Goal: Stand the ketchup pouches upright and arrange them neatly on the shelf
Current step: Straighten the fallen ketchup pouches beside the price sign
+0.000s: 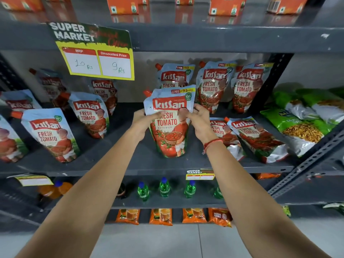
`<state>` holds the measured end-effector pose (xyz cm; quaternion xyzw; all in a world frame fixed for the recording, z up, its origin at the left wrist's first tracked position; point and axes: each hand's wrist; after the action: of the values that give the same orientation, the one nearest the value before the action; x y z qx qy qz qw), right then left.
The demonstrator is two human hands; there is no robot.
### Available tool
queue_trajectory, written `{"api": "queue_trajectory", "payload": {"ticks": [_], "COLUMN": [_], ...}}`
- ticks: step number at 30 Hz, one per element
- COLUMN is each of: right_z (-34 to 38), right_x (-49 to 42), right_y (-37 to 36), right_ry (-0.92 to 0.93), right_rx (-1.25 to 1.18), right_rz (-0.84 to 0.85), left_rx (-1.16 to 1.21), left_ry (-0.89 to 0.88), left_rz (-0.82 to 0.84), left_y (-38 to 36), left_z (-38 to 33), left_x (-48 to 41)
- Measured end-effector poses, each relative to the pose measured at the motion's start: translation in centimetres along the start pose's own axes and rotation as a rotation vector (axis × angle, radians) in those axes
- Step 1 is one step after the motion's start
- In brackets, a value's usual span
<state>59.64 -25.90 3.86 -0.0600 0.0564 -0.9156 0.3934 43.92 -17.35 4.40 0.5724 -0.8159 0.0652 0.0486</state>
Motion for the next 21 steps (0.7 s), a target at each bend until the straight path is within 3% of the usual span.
{"api": "queue_trajectory", "payload": {"ticks": [7, 15, 18, 21], "right_z": [0.0, 2.0, 3.2, 3.3], "right_x": [0.1, 0.2, -0.1, -1.5], "right_y": [0.2, 1.8, 3.7, 6.6], "right_ry": [0.085, 0.156, 0.212, 0.207], "right_rx": [-0.031, -0.105, -0.092, 0.120], "right_rz": [-0.004, -0.061, -0.145, -0.316], "left_rx": [-0.065, 0.036, 0.005, -0.307], "left_ry": [-0.125, -0.272, -0.395, -0.655], "left_rz": [-0.002, -0.112, -0.226, -0.500], "left_y": [0.6, -0.1, -0.6, -1.9], "left_z": [-0.4, -2.3, -3.2, -2.3], "left_x": [0.4, 1.8, 1.9, 3.1]}}
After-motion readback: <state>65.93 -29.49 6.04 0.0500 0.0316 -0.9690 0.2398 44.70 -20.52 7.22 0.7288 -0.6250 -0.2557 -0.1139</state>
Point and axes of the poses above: each hand's wrist, its own x-axis away from the middle knuckle, its own y-axis out of the back of the hand, z = x × y, and after that the axes turned 7 degrees about -z, right-handed
